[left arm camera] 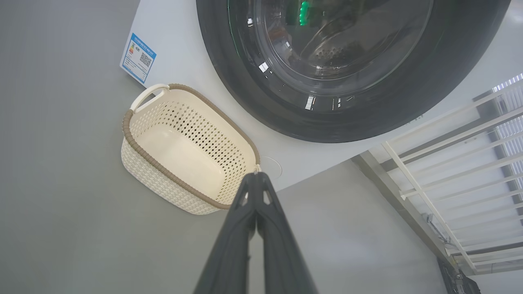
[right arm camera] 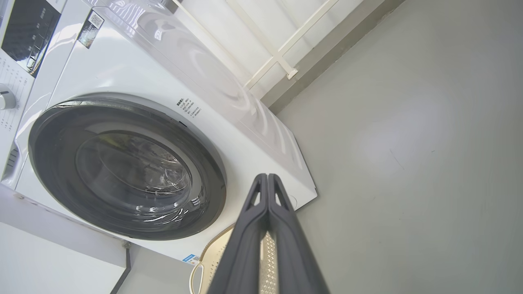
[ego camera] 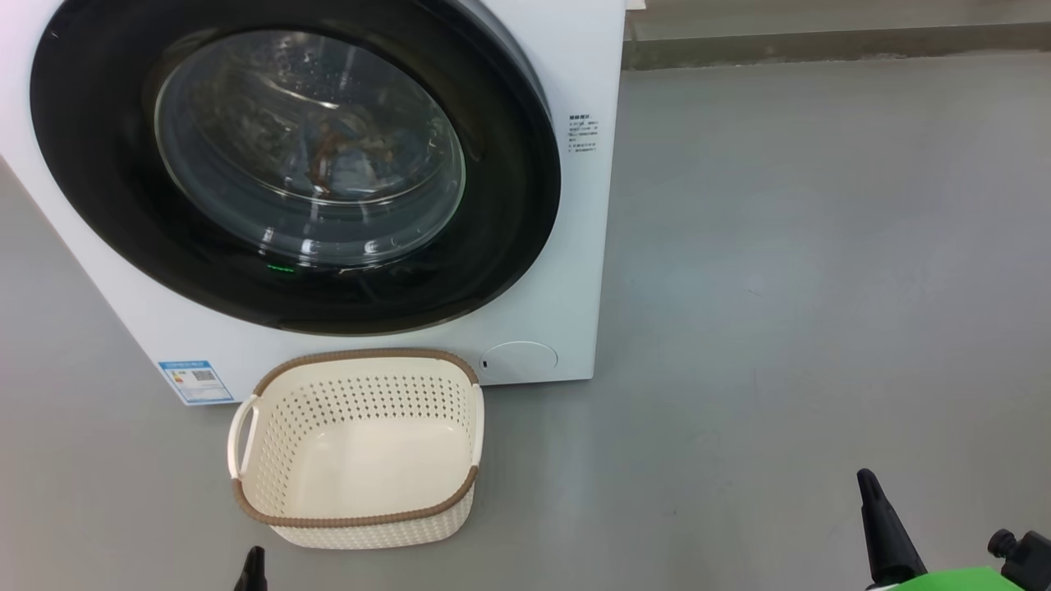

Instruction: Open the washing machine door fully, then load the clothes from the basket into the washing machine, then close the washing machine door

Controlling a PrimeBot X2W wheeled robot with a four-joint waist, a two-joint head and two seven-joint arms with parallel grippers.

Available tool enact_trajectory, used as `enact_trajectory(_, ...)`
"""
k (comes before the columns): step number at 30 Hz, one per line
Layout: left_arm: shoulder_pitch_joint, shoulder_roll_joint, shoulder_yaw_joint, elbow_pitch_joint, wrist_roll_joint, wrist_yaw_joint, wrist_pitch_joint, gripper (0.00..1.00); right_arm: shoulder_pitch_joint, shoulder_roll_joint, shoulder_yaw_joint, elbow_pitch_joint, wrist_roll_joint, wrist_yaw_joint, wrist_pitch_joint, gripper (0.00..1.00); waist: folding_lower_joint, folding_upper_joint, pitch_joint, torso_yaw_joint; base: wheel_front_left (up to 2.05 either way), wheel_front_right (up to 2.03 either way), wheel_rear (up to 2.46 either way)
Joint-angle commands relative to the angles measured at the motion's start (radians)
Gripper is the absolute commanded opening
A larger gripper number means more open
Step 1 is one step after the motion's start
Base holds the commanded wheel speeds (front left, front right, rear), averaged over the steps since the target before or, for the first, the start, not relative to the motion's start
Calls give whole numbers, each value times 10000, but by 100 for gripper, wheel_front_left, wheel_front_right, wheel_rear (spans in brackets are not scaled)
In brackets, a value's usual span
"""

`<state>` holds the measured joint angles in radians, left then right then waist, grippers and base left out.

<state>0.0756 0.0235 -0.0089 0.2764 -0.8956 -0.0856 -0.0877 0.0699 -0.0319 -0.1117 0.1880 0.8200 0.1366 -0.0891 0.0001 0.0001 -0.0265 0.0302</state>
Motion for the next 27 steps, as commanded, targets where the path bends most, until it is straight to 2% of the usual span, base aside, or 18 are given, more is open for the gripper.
enact_trajectory(1, -470, 155, 241, -246, -283, -109, 60, 0, -512, -101, 72, -200, 335, -27, 60, 0, -1, -1, 7, -7, 0, 0, 0)
enact_trajectory(27, -1005, 199, 626, -271, -2963, -243, 822, 0, -1007, -133, 35, 100, 3289, -39, 828, 0, -1, -1, 120, -122, 0, 0, 0)
